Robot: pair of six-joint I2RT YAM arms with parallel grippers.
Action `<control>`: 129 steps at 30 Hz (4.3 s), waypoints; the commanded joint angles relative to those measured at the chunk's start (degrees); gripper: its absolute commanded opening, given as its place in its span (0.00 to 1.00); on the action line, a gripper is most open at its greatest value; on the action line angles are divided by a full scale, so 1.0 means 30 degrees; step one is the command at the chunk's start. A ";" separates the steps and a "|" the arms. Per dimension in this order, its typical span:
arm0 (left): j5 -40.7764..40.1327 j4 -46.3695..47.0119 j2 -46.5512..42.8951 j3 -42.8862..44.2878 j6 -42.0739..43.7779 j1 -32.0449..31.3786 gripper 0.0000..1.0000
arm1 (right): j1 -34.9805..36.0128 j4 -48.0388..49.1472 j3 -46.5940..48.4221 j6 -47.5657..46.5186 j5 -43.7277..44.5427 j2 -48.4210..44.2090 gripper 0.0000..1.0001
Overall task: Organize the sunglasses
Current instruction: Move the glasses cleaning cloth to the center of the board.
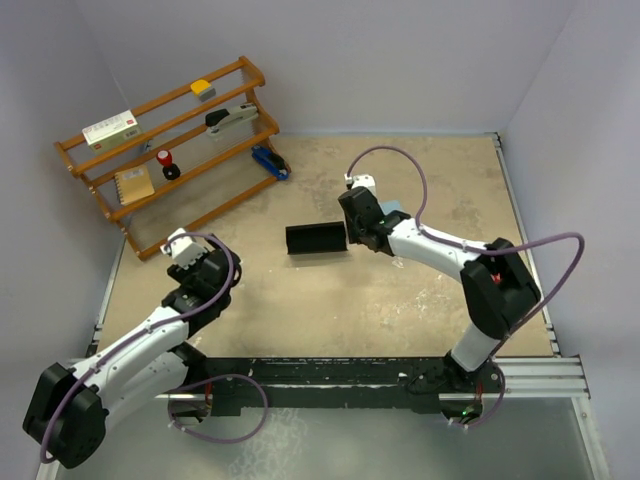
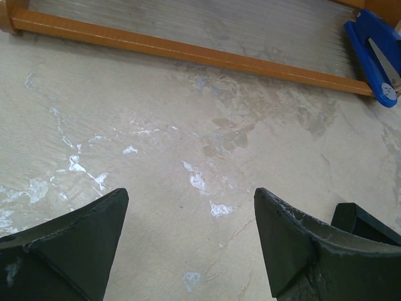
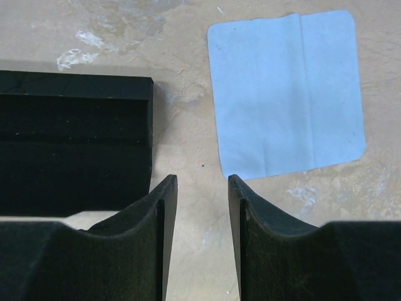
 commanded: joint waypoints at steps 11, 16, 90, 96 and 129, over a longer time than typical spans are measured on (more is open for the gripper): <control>0.0115 0.0310 -0.0749 0.0016 0.0476 -0.0133 0.79 | -0.1853 0.0878 0.3442 -0.1056 -0.0329 0.3738 0.12; 0.0144 0.0329 -0.0622 0.0013 0.0529 -0.0131 0.79 | -0.2353 0.1030 0.4117 -0.1045 -0.0089 0.4550 0.00; -0.0417 -0.0268 -0.1136 0.0540 0.0507 -0.0155 0.79 | 0.5439 0.1008 -0.7725 0.6836 -0.0676 -0.1441 0.00; -0.0245 -0.0293 -0.1019 0.0691 0.0417 -0.0155 0.79 | 0.7491 0.0299 -0.7593 0.8059 -0.0179 -0.1480 0.00; -0.0524 -0.1002 -0.1250 0.1085 0.0433 -0.0184 0.79 | 1.3641 -0.2655 -0.4025 1.1183 0.2767 0.0332 0.00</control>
